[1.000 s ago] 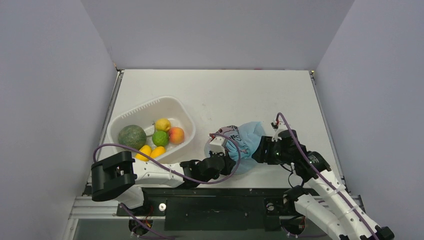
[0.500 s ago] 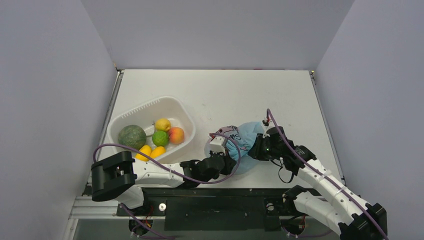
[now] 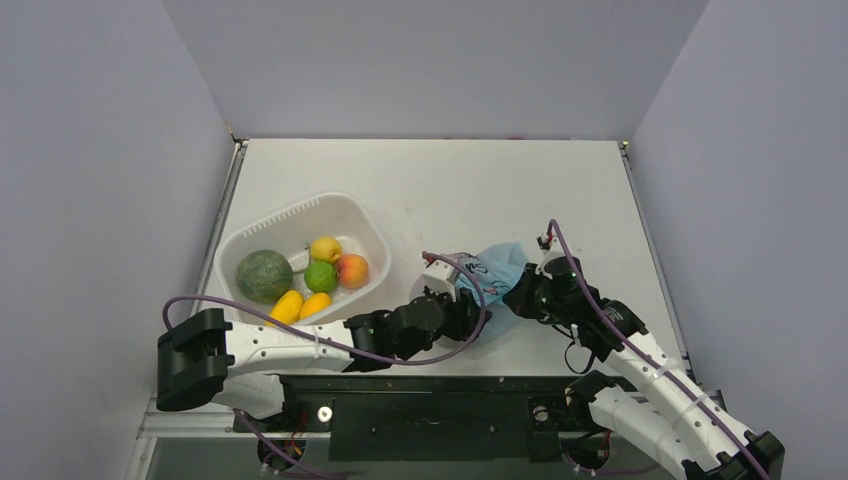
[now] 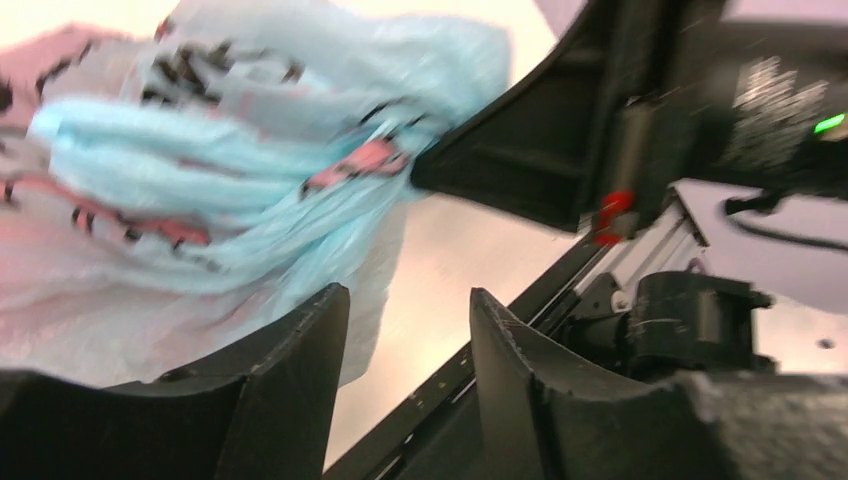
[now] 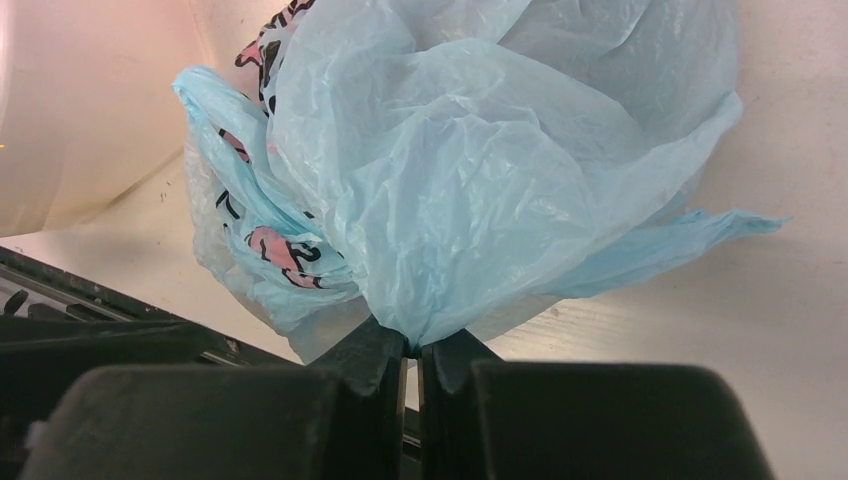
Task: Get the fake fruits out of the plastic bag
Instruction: Untie the plastic bag at the center of the board.
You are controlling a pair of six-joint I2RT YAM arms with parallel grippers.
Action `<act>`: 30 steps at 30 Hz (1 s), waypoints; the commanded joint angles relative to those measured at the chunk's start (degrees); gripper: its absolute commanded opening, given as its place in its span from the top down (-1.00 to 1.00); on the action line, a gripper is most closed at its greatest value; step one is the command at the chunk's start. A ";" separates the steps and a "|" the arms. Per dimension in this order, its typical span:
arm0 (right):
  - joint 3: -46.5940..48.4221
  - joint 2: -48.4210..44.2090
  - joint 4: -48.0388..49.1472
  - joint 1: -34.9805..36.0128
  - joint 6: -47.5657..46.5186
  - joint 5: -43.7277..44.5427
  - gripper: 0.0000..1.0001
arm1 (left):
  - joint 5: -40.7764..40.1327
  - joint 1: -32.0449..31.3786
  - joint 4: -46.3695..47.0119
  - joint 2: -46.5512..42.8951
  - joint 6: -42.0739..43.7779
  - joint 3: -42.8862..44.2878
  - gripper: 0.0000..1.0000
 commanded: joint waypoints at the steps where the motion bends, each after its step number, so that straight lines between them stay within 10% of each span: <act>1: 0.22 -1.29 2.52 0.53 0.59 0.11 1.00 | -0.64 -0.31 -5.58 -1.77 6.48 9.44 0.06; 20: 0.33 -2.50 1.47 0.60 1.05 -0.95 1.00 | -6.87 1.29 -22.97 16.20 10.43 26.18 0.07; 30: 1.76 -2.40 0.83 0.62 0.99 -0.27 1.00 | -12.91 1.15 -27.10 13.93 6.66 24.68 1.00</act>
